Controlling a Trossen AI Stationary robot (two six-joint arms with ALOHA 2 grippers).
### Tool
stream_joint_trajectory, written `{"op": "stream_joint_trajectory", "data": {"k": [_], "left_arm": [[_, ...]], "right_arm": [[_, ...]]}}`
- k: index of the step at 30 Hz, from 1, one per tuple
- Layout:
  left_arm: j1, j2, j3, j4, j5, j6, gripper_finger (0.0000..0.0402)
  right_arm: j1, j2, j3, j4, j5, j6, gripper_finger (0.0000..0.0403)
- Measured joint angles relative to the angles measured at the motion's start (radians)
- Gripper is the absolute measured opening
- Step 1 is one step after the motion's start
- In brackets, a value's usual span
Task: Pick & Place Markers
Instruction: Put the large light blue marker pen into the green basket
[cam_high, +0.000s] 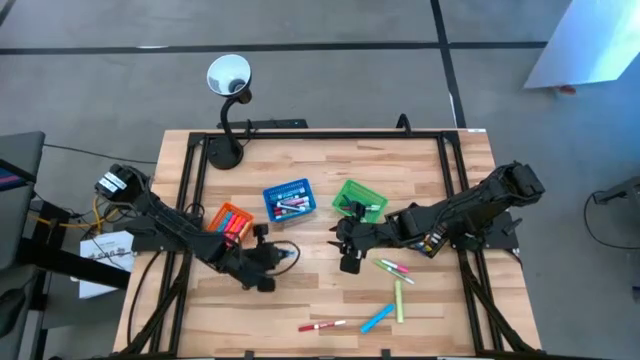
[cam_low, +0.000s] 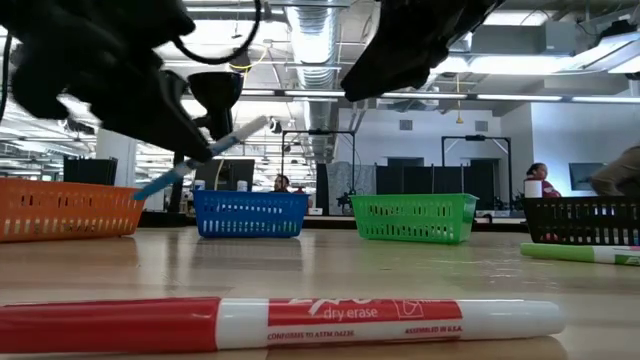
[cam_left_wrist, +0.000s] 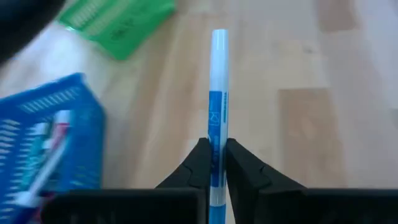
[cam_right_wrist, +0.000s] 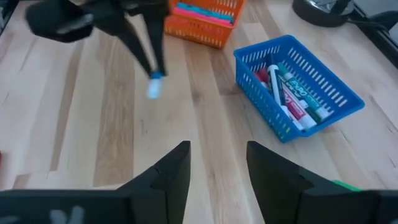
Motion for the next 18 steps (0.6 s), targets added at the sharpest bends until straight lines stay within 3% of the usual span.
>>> {"op": "stream_joint_trajectory", "data": {"k": [9,18], "left_arm": [[0.143,-0.001,0.0,0.061,0.01,0.124,0.0026],[0.174,-0.002,0.001,0.295,0.044,0.306,0.0028]], "right_arm": [[-0.012,0.0,0.0,0.026,0.0,-0.036,0.0141],[-0.049,0.0,0.0,0.027,0.0,-0.035,0.0133]]}}
